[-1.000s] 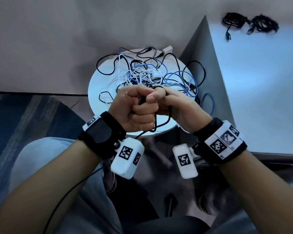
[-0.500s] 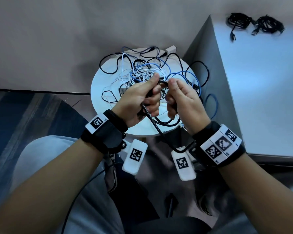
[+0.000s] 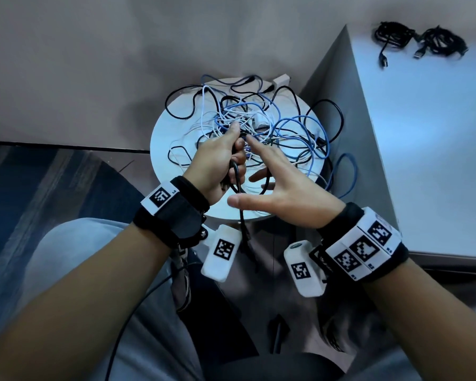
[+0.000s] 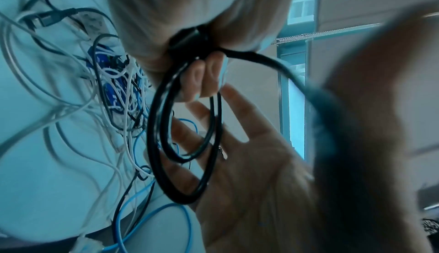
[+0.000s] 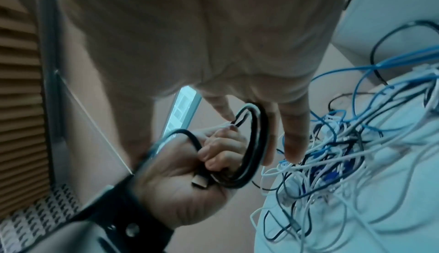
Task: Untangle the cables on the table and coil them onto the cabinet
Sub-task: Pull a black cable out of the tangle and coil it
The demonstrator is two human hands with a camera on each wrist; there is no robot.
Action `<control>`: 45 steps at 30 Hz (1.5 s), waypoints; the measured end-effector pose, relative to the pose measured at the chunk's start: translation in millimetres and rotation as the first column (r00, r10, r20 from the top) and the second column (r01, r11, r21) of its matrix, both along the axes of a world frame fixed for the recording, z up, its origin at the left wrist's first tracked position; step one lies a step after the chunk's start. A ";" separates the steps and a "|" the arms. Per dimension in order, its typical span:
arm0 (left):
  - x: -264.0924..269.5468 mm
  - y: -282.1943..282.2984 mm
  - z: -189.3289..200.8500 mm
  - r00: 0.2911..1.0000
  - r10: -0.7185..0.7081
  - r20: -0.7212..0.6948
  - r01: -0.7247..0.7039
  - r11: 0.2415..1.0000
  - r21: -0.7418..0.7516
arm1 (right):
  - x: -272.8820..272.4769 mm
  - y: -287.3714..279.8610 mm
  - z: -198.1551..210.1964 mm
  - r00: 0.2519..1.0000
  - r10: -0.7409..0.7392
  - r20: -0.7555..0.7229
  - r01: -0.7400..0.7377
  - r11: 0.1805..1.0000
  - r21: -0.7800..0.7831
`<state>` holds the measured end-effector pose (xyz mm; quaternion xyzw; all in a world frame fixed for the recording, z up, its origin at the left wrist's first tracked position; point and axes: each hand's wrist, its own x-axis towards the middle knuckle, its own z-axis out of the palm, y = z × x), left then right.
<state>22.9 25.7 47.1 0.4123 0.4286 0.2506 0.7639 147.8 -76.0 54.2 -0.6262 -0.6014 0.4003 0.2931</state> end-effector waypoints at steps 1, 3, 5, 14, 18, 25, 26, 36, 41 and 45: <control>-0.7 1.4 -0.1 1.000 -0.011 -0.001 0.011 1.000 -0.001 | -0.3 2.0 -4.1 0.999 -0.038 -0.025 0.038 0.998 0.040; -2.2 3.0 0.8 0.999 -0.045 0.030 0.045 0.999 -0.020 | 1.9 5.2 -8.3 0.980 -0.133 -0.150 0.150 0.983 0.105; -2.3 2.2 1.9 0.995 -0.088 0.040 0.088 0.996 -0.008 | 8.0 7.5 -8.4 0.947 -0.185 -0.261 0.221 0.969 0.113; -3.8 -3.3 11.7 0.943 -0.332 -0.019 0.327 0.918 0.224 | 22.7 11.3 -10.3 0.921 -0.300 -0.248 0.350 0.916 0.195; -7.5 -2.1 10.1 0.914 -0.398 0.082 0.382 0.910 0.160 | 27.2 10.9 -12.7 0.926 -0.283 -0.250 0.344 0.905 0.249; -10.4 -4.3 11.6 0.875 -0.441 0.201 0.449 0.893 0.004 | 33.9 9.0 -5.0 0.954 -0.237 -0.183 0.284 0.911 0.301; -9.7 -5.3 12.2 0.871 -0.432 0.235 0.446 0.895 -0.006 | 32.7 9.0 -3.5 0.954 -0.229 -0.192 0.280 0.910 0.305; -12.7 3.2 17.0 0.707 -0.487 0.513 0.553 0.833 0.030 | 27.5 8.9 3.9 0.882 -0.215 -0.420 0.338 0.909 0.245; -13.2 9.3 18.5 0.669 -0.239 0.703 0.360 0.932 -0.026 | 29.8 16.3 -11.3 0.772 -0.353 -0.528 0.489 0.861 0.140; -19.2 21.7 22.1 0.694 -0.071 0.717 0.088 0.996 0.013 | 14.7 14.4 -27.7 0.775 -0.436 -0.458 0.444 0.891 -0.097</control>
